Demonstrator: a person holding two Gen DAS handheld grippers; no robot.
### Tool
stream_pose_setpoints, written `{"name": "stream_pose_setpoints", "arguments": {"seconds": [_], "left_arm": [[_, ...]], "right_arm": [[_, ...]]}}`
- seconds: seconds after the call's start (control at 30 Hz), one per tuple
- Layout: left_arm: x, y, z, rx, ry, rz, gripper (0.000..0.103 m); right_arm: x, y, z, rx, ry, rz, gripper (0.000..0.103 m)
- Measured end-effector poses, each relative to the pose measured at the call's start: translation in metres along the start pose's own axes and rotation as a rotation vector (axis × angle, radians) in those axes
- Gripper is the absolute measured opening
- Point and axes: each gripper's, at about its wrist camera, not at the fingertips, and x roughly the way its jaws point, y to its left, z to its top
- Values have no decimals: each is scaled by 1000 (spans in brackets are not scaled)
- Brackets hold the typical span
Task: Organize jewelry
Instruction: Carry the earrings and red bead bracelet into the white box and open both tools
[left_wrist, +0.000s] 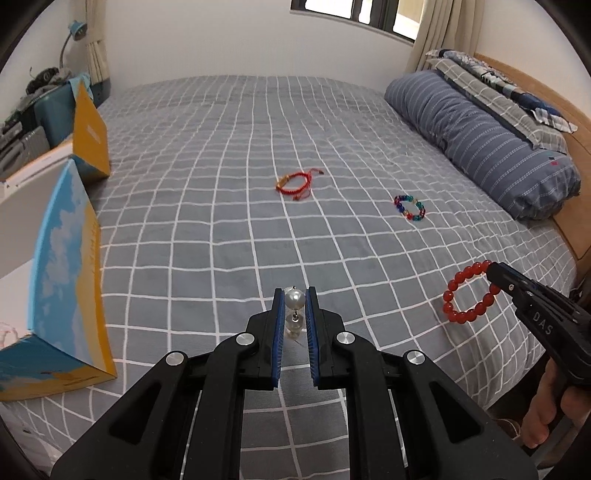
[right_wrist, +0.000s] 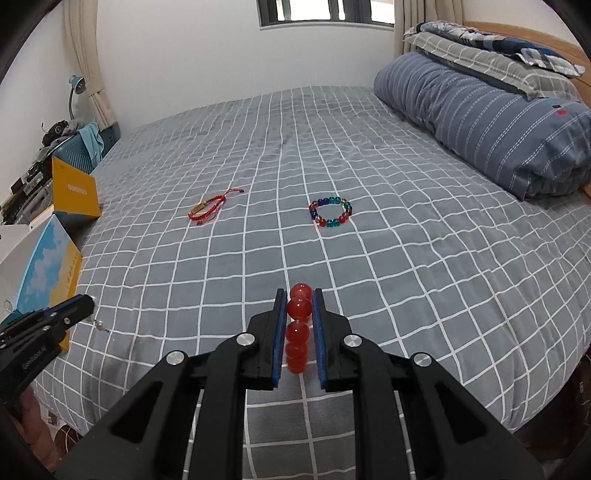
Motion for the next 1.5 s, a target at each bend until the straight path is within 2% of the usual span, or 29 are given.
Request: {"name": "stream_pose_setpoints", "arguments": {"seconds": [0.4,0.7,1.03,1.5], "left_arm": [[-18,1,2,14,-23,19,11],[-38,16,11,-4,-44,53,11],[-62,58,20,-35,-56,115,11],[-114,139,43,-108,-107,228,11]], "right_arm": [[-7,16,6,-17,-1,10,13],[-24,52,18,-63,-12,35,13],[-40,107,36,-118,-19,90,13],[-60,216,60,-215,-35,194,13]]}}
